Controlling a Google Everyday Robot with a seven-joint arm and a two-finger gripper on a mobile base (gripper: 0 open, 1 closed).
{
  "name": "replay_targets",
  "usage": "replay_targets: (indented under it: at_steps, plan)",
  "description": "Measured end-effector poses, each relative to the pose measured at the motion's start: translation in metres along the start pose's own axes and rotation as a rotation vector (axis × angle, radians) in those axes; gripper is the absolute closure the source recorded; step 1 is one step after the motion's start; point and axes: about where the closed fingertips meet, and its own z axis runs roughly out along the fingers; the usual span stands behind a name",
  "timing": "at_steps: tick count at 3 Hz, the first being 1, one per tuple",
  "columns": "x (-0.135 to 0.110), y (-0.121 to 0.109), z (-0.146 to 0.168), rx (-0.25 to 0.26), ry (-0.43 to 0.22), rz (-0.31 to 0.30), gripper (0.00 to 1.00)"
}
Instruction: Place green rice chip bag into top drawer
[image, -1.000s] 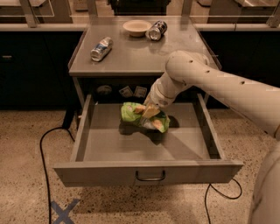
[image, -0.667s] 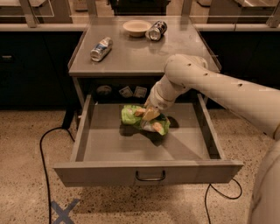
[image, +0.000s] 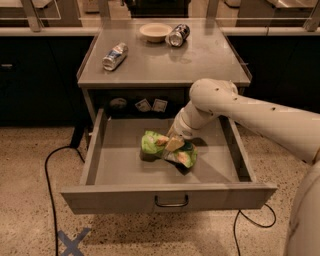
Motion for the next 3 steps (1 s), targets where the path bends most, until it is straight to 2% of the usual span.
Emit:
replay_targets:
  at_steps: [1, 3]
  plan:
    - [0.0000, 0.0000, 0.0000, 0.000, 0.000, 0.000, 0.82]
    - [0.0000, 0.0000, 0.0001, 0.000, 0.000, 0.000, 0.35]
